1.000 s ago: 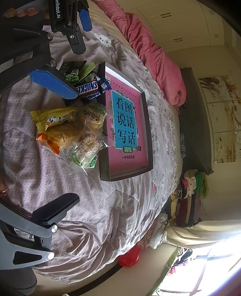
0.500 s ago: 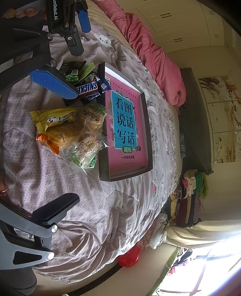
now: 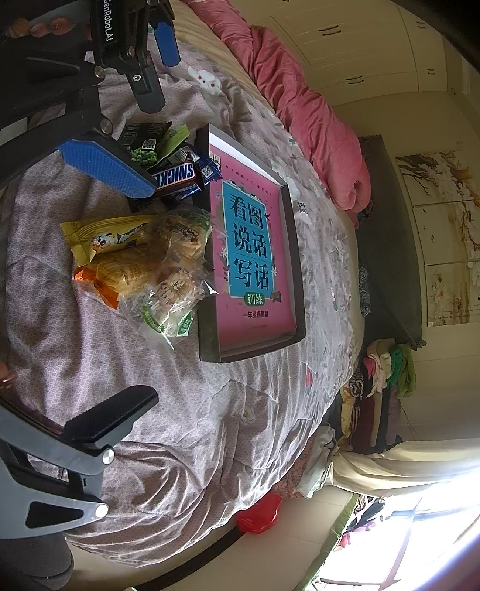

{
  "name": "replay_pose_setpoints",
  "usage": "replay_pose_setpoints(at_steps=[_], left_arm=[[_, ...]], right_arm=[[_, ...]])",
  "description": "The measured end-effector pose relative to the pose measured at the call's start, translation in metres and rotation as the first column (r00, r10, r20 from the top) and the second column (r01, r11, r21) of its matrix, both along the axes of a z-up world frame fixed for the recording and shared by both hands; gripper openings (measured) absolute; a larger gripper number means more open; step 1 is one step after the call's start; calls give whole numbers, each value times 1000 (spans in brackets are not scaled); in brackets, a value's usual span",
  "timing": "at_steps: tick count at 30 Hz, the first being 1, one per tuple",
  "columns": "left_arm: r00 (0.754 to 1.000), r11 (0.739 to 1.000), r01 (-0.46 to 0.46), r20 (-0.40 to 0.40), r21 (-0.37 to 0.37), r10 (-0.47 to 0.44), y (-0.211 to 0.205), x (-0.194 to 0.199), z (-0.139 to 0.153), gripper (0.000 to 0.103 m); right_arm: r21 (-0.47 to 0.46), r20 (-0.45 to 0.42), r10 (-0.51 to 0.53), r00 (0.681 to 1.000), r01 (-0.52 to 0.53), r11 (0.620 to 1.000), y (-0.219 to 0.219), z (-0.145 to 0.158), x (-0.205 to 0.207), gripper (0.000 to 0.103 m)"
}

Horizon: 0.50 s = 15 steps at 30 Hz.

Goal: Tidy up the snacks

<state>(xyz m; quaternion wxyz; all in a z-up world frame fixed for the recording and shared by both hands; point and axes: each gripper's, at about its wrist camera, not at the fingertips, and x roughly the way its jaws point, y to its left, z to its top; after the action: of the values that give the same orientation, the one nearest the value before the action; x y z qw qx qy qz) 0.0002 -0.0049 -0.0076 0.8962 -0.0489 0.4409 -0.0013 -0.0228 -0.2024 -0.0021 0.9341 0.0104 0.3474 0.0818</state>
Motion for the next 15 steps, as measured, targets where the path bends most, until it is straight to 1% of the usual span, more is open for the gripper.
replay_pose_setpoints(at_steps=[8,15], left_arm=[[1000,1000,5,-2,-3,-6,-2,0,-2,103],[1000,1000,9,-12,-29,-9,2,2,-5,103]], right_arm=[[2,-6,7,1000,-7,1000,0,-1,1,103],[-1,-9,16,1000,-17,1000,0,-3,4,103]])
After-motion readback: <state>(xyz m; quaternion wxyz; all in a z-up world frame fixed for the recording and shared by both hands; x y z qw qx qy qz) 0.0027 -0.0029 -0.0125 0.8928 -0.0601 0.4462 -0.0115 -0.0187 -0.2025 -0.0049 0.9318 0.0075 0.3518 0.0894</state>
